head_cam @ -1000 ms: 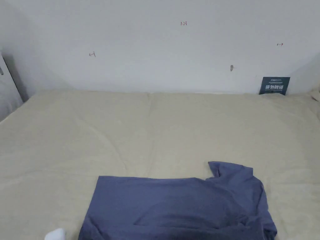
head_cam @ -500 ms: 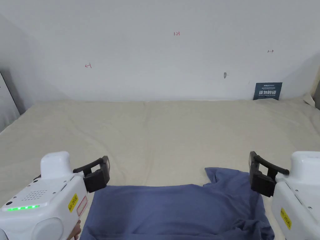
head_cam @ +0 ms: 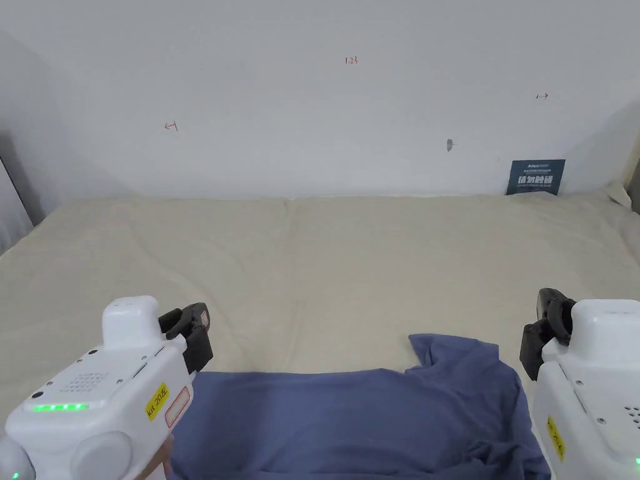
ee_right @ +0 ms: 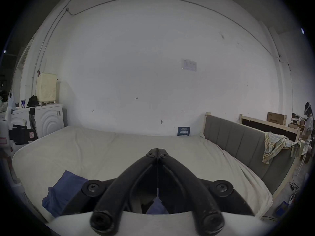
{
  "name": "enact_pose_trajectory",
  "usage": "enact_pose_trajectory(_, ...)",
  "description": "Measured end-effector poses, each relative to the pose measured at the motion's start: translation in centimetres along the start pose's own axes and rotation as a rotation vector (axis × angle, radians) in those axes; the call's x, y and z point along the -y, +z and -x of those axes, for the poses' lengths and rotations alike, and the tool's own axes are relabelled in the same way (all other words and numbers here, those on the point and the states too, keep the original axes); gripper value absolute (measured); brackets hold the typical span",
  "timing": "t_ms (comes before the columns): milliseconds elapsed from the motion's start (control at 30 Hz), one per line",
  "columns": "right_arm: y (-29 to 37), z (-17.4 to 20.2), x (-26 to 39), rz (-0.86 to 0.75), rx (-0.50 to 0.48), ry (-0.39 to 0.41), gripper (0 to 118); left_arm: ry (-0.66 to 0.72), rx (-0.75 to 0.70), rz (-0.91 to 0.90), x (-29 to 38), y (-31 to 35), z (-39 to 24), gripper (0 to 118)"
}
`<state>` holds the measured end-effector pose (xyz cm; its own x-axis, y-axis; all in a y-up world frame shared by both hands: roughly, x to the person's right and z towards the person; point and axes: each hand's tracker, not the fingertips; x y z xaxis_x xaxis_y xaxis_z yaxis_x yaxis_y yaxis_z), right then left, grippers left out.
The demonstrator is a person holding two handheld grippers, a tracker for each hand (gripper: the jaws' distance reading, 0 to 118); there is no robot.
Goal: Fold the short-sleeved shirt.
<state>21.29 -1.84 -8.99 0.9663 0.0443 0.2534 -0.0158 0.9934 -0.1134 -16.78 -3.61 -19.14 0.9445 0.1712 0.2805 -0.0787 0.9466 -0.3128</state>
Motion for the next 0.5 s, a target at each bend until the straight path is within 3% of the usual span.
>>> enact_pose_trajectory(167,-2.2,0.6,1.4,0.045,0.008,0.000,0,0.083,-0.008,0.221,0.2,-7.3,4.1,1)
enact_pose_trajectory(367,-6.2,0.6,3.3,0.104,0.051,0.034,0,0.042,-0.149,0.492,2.3,-18.4,9.3,2)
enact_pose_trajectory(400,-7.1,0.6,3.7,0.119,0.057,0.032,0,0.058,-0.212,0.592,3.1,-20.6,10.4,11)
enact_pose_trajectory(433,-7.9,0.6,4.2,0.138,0.059,0.028,0,0.067,-0.240,0.652,4.0,-22.5,11.5,35)
enact_pose_trajectory(500,-9.5,0.6,4.8,0.167,0.066,0.025,0,0.082,-0.283,0.743,6.0,-25.2,13.3,105)
